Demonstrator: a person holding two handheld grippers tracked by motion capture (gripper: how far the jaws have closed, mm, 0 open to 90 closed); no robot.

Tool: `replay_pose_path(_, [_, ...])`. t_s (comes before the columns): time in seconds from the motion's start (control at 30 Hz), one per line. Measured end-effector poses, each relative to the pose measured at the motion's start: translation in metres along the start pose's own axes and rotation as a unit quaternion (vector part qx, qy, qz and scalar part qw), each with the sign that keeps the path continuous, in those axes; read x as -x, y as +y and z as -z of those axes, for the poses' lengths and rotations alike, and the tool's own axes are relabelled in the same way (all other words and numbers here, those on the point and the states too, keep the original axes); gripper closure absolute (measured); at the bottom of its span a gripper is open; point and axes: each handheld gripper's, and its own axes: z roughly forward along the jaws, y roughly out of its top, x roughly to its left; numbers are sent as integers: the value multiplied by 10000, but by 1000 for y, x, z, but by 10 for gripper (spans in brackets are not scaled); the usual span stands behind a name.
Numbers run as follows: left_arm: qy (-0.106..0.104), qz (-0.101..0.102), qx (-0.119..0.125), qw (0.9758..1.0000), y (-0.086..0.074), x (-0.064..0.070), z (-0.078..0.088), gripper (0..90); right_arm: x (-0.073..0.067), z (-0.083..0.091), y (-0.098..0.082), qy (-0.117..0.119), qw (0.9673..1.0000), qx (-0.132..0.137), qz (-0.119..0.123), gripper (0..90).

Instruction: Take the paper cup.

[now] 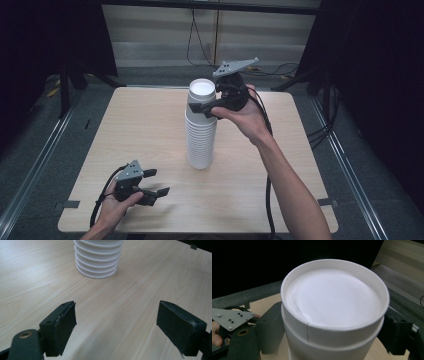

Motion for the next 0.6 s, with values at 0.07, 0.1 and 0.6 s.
replay_pose_path(0.07, [2, -2, -8, 10000, 0, 0, 0, 159, -1, 0, 0, -9, 10000, -7, 15, 193])
replay_pose_path(0.1, [2, 5, -8, 10000, 0, 0, 0, 159, 0, 1, 0, -10, 10000, 4, 19, 194])
replay_pose_path(0.6, [-17, -2, -26, 10000, 0, 0, -1, 159, -3, 9, 4, -56, 9995, 307, 44, 200])
